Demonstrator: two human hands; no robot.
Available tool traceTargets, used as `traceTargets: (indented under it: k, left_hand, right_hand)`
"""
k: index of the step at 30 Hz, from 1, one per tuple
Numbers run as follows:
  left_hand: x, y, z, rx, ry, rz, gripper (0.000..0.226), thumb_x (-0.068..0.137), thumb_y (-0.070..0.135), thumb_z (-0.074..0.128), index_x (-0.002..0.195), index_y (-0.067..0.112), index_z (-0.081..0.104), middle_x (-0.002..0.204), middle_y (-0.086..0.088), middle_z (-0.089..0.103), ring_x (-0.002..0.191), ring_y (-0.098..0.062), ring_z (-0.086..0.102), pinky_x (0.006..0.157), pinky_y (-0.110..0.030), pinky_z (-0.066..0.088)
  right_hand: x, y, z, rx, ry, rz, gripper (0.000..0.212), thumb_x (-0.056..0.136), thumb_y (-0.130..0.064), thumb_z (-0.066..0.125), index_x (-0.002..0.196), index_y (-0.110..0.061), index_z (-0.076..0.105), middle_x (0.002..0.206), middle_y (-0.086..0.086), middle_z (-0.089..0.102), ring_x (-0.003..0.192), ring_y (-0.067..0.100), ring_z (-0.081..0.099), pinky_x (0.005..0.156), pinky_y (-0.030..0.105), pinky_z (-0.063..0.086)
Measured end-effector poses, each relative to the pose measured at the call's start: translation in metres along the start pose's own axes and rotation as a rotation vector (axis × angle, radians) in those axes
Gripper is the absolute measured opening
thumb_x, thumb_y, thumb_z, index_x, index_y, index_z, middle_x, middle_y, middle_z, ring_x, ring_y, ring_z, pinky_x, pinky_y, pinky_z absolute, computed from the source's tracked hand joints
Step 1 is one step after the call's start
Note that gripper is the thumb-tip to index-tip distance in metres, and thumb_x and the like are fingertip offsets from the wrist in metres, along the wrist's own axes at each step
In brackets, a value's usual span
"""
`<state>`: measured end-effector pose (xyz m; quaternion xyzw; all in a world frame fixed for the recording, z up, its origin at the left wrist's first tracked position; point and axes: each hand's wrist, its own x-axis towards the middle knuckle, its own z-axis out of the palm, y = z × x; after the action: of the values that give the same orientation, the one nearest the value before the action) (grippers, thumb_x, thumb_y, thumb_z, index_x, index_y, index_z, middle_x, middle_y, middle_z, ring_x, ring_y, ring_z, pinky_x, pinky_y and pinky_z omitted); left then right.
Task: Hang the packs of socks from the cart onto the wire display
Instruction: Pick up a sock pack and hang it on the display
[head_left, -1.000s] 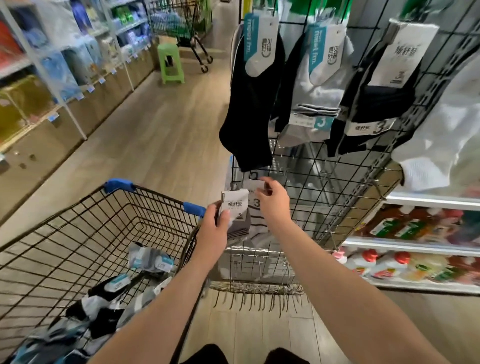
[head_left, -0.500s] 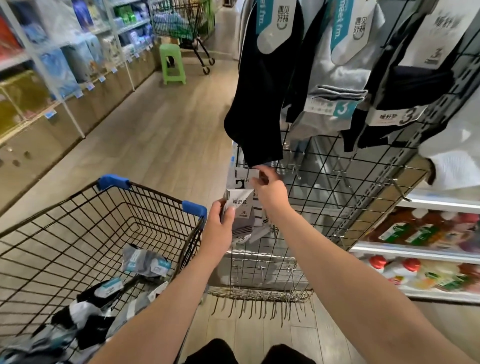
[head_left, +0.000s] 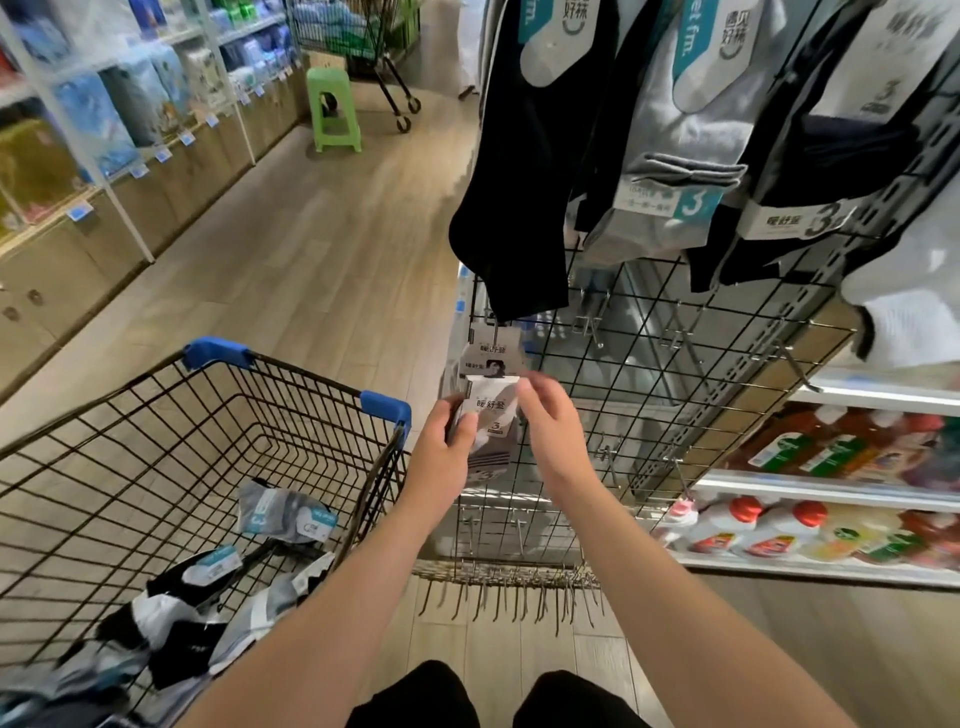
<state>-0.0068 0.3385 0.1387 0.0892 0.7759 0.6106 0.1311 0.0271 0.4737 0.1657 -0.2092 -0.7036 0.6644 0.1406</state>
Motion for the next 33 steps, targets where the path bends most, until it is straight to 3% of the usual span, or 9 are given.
traceTargets:
  k: [3,7,11,19,22,24,27,29,33]
  left_hand:
    - [-0.005,0.004,0.005,0.012,-0.022,0.019,0.029,0.106,0.034,0.045,0.133,0.029,0.053,0.116,0.016,0.062,0.107,0.001,0.059,0.079,-0.014,0.045]
    - [-0.005,0.008,0.005,0.058,0.001,0.006,0.039,0.104,0.042,0.045,0.14,0.028,0.049,0.124,0.007,0.061,0.11,-0.008,0.061,0.088,-0.025,0.053]
    - [-0.003,0.011,-0.006,0.079,0.07,0.003,0.045,0.104,0.041,0.046,0.147,0.027,0.043,0.14,0.006,0.054,0.121,-0.006,0.053,0.096,-0.021,0.042]
    - [0.005,0.031,-0.011,0.07,0.011,-0.045,0.049,0.105,0.041,0.042,0.153,0.03,0.034,0.151,0.0,0.047,0.139,-0.015,0.043,0.101,-0.026,0.031]
    - [0.009,0.036,-0.01,0.101,-0.032,-0.046,0.044,0.106,0.034,0.041,0.149,0.027,0.039,0.13,0.005,0.06,0.11,-0.003,0.057,0.081,-0.006,0.038]
    - [0.009,0.038,-0.009,0.117,-0.039,-0.048,0.041,0.106,0.032,0.041,0.147,0.025,0.041,0.117,0.008,0.061,0.093,0.004,0.056,0.066,-0.004,0.039]
    - [0.01,0.035,-0.009,0.118,-0.04,-0.044,0.045,0.106,0.037,0.042,0.15,0.028,0.038,0.132,0.003,0.062,0.107,-0.011,0.062,0.083,-0.02,0.047]
    - [0.01,0.033,-0.009,0.106,-0.057,-0.054,0.047,0.106,0.038,0.04,0.152,0.031,0.034,0.135,0.005,0.059,0.102,-0.008,0.063,0.076,-0.015,0.049]
    - [0.013,0.034,-0.007,0.107,-0.067,-0.043,0.042,0.105,0.039,0.041,0.146,0.032,0.041,0.107,0.013,0.064,0.081,-0.001,0.057,0.067,-0.018,0.044]
  right_hand:
    - [-0.019,0.003,-0.004,-0.012,-0.163,0.021,0.023,0.096,-0.026,0.065,0.119,-0.025,0.063,0.106,-0.004,0.074,0.098,0.017,0.071,0.083,0.032,0.06]
    - [-0.016,-0.002,-0.004,-0.135,-0.026,-0.007,0.021,0.095,-0.024,0.066,0.115,-0.028,0.061,0.103,-0.007,0.072,0.094,0.015,0.069,0.079,0.033,0.06]
    - [0.002,-0.013,-0.009,-0.194,0.128,-0.01,0.017,0.099,-0.023,0.062,0.115,-0.02,0.059,0.105,-0.007,0.068,0.098,0.014,0.066,0.083,0.032,0.056]
    - [0.041,-0.013,0.003,-0.394,0.045,0.012,0.039,0.099,-0.015,0.061,0.138,-0.017,0.056,0.128,0.003,0.067,0.115,0.022,0.063,0.088,0.03,0.053]
    - [0.043,-0.01,0.011,-0.388,0.029,-0.005,0.044,0.099,-0.014,0.06,0.142,-0.018,0.053,0.13,0.004,0.066,0.117,0.022,0.062,0.099,0.039,0.053]
    - [0.043,-0.007,0.015,-0.354,0.054,-0.003,0.043,0.099,-0.015,0.059,0.141,-0.018,0.053,0.129,0.003,0.067,0.116,0.023,0.064,0.099,0.044,0.054]
    - [0.037,0.001,0.014,-0.312,0.145,-0.001,0.037,0.1,-0.017,0.057,0.137,-0.017,0.055,0.126,0.002,0.068,0.116,0.023,0.064,0.098,0.044,0.055]
    - [0.031,0.003,0.01,-0.291,0.176,-0.007,0.038,0.101,-0.018,0.056,0.139,-0.016,0.054,0.13,0.001,0.066,0.12,0.019,0.061,0.102,0.039,0.052]
    - [0.031,-0.003,0.007,-0.316,0.102,-0.059,0.041,0.101,-0.018,0.057,0.142,-0.017,0.053,0.133,-0.002,0.063,0.121,0.014,0.059,0.104,0.032,0.049]
